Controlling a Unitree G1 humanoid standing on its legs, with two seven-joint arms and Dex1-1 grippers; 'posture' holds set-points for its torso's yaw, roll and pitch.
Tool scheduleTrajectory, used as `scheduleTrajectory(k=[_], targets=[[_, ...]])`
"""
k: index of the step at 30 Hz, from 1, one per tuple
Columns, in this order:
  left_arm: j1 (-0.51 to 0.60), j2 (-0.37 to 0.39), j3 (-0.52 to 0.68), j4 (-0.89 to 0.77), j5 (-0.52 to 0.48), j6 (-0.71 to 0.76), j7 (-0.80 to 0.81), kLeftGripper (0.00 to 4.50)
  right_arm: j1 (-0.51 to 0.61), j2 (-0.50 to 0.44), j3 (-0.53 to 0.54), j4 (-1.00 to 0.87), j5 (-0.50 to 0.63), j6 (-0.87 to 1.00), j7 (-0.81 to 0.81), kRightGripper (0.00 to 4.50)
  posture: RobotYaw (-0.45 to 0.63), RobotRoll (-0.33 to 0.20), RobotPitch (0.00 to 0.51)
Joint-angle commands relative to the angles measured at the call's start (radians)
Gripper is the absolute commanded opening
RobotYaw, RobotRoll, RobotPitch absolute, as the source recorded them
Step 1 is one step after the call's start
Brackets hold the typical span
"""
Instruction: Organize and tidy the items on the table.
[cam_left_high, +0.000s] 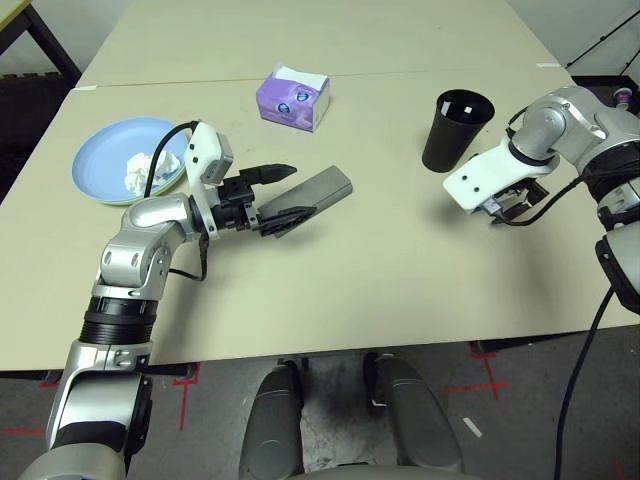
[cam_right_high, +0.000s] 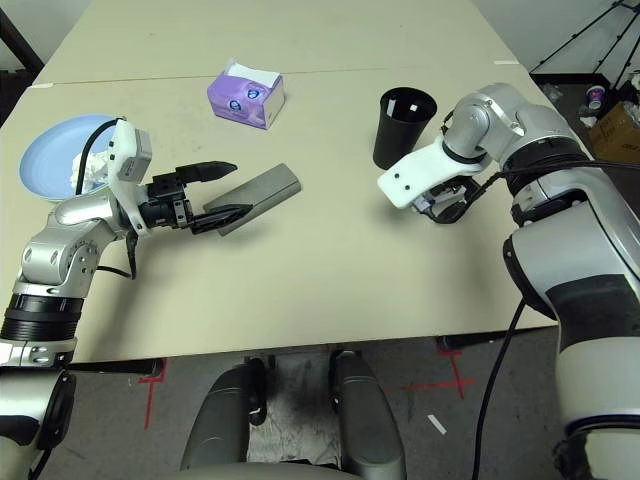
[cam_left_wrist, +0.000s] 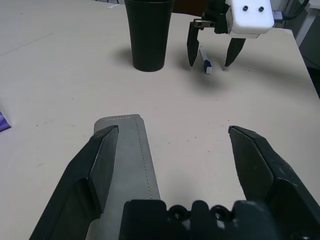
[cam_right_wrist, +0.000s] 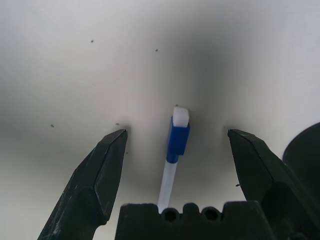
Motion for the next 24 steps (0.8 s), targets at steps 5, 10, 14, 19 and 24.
scheduleTrajectory(k=[5, 10, 14, 19, 24], targets=[[0.007, 0.007, 0.001, -0.021, 0.002, 0.000, -0.001, 4.50, -0.007, 0.007, -0.001, 0.041, -0.011, 0.049, 0.012, 4.45, -0.06, 0.000, 0.211], [0.010, 0.008, 0.002, -0.024, 0.002, 0.002, 0.001, 4.50, -0.002, 0.010, -0.003, 0.045, -0.011, 0.067, 0.019, 4.45, -0.06, 0.000, 0.212], [0.011, 0.008, 0.003, -0.025, 0.003, 0.002, 0.001, 4.50, 0.000, 0.014, -0.003, 0.047, -0.009, 0.074, 0.027, 3.82, -0.06, 0.000, 0.212], [0.013, 0.010, 0.003, -0.027, 0.003, 0.003, 0.000, 4.50, 0.007, 0.022, -0.013, 0.043, 0.007, 0.082, 0.055, 1.99, -0.06, 0.000, 0.214], [0.015, 0.009, 0.003, -0.027, 0.003, 0.002, 0.001, 4.50, 0.007, 0.023, -0.024, 0.037, 0.024, 0.086, 0.073, 0.31, -0.06, 0.000, 0.211]])
